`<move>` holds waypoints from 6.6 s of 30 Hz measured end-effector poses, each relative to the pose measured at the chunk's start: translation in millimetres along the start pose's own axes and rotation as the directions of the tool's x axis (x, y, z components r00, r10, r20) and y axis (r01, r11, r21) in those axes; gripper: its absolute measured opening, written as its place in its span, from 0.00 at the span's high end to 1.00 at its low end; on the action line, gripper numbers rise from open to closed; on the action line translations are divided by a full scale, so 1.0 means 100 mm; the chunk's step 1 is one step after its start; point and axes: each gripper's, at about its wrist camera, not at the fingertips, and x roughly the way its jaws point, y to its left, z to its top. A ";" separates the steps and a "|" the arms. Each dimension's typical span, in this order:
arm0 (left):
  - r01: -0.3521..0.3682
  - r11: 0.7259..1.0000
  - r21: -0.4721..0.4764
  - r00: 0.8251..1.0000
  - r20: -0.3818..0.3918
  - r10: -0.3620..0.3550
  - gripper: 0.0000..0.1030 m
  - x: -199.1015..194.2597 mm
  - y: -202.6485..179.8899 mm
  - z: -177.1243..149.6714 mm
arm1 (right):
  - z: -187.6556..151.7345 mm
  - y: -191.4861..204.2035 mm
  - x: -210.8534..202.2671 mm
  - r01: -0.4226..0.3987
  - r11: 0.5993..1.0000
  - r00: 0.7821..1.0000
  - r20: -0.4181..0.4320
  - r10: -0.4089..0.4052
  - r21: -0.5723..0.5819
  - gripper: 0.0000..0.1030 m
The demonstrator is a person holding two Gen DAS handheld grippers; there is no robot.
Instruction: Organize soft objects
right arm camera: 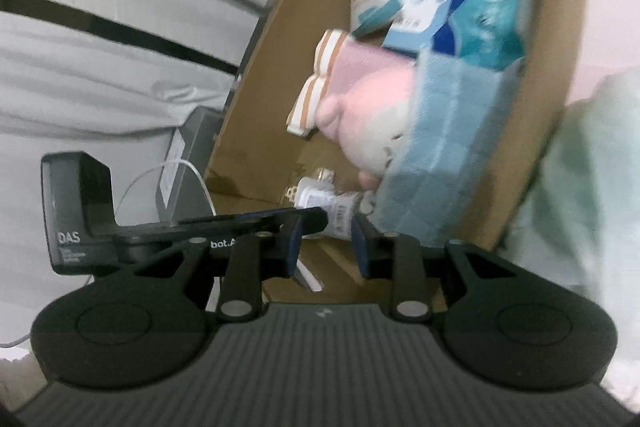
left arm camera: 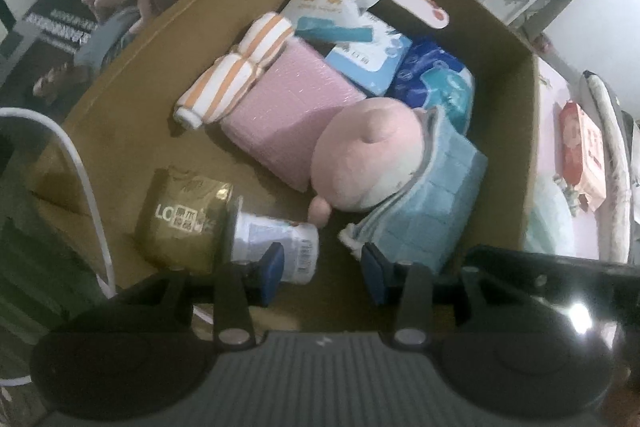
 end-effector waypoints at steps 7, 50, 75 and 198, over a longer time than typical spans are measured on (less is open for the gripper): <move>0.028 0.997 0.072 0.996 0.081 -0.034 0.46 -0.28 -0.51 0.06 | -0.07 -0.38 -0.58 -0.009 0.997 0.990 0.140 -0.003 0.079 0.55; -0.048 0.790 0.612 0.992 -0.063 0.109 0.75 1.90 -3.97 -0.01 | 0.26 -3.57 -1.64 -0.009 0.907 0.954 0.276 -0.119 0.421 0.82; 0.012 0.771 0.637 0.999 0.032 -0.043 0.77 0.47 -3.69 -0.26 | -0.25 -2.64 -2.31 -0.227 0.872 0.899 0.437 0.017 0.434 0.84; -0.271 0.933 0.237 0.961 0.017 0.275 0.06 -0.60 -0.48 -0.72 | -1.33 0.27 -0.56 0.617 0.780 0.755 0.201 -0.624 0.102 0.01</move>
